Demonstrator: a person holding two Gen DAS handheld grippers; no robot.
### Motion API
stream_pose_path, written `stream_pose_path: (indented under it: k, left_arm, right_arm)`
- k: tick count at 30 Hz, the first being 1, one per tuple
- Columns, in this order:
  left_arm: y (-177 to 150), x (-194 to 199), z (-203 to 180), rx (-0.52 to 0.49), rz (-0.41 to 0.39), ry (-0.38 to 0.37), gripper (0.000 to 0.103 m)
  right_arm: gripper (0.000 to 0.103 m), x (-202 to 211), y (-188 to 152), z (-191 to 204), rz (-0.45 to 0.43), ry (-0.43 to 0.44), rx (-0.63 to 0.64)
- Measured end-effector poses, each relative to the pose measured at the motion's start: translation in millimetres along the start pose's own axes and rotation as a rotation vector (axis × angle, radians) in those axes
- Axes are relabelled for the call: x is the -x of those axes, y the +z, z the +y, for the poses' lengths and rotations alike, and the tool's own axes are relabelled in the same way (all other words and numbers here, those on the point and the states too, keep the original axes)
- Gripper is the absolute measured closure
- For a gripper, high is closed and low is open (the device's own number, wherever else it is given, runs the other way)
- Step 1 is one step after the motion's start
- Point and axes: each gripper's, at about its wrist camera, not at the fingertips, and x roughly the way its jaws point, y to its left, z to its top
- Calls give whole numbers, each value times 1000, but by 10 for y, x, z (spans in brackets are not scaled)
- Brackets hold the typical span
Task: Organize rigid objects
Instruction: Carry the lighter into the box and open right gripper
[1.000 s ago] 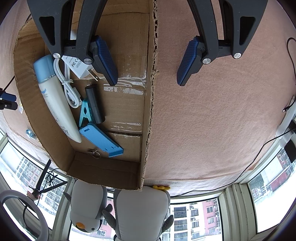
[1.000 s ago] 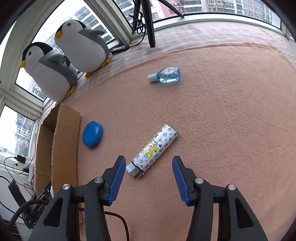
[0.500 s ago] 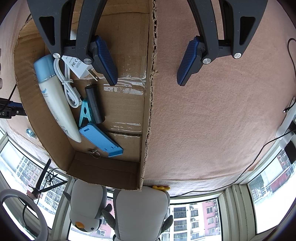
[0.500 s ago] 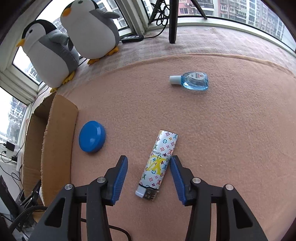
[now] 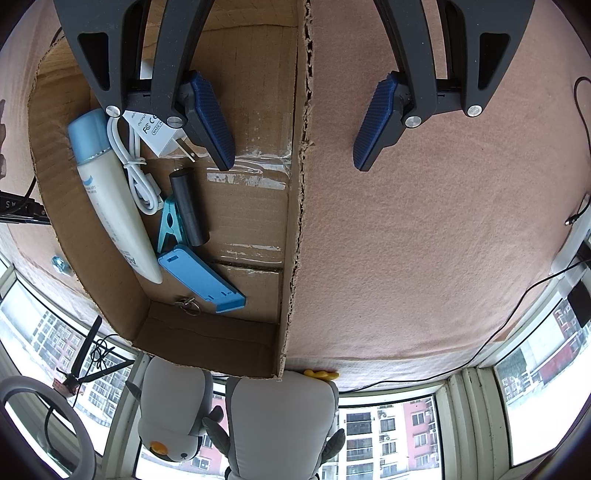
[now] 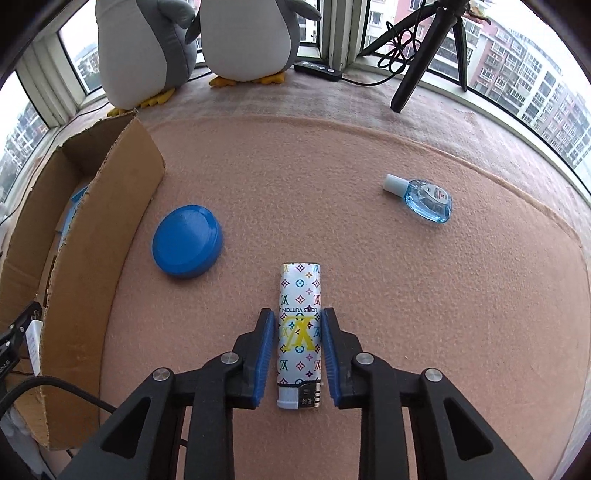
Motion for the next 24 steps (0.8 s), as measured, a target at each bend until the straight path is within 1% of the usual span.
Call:
stream_pose_path:
  k: [7,15,24]
  left_arm:
    - [-6,1,5,2,1,-2,33]
    - [-7,0,2,1,0,-1,33]
    - [-10,-2,4,-1,1,1,33]
  right_arm:
    - [82,23,-57,-55,-12,25,-31]
    - [82,58,-127,-247,-28,114,-164]
    - [82,193,-124,-353,-63,129,-207]
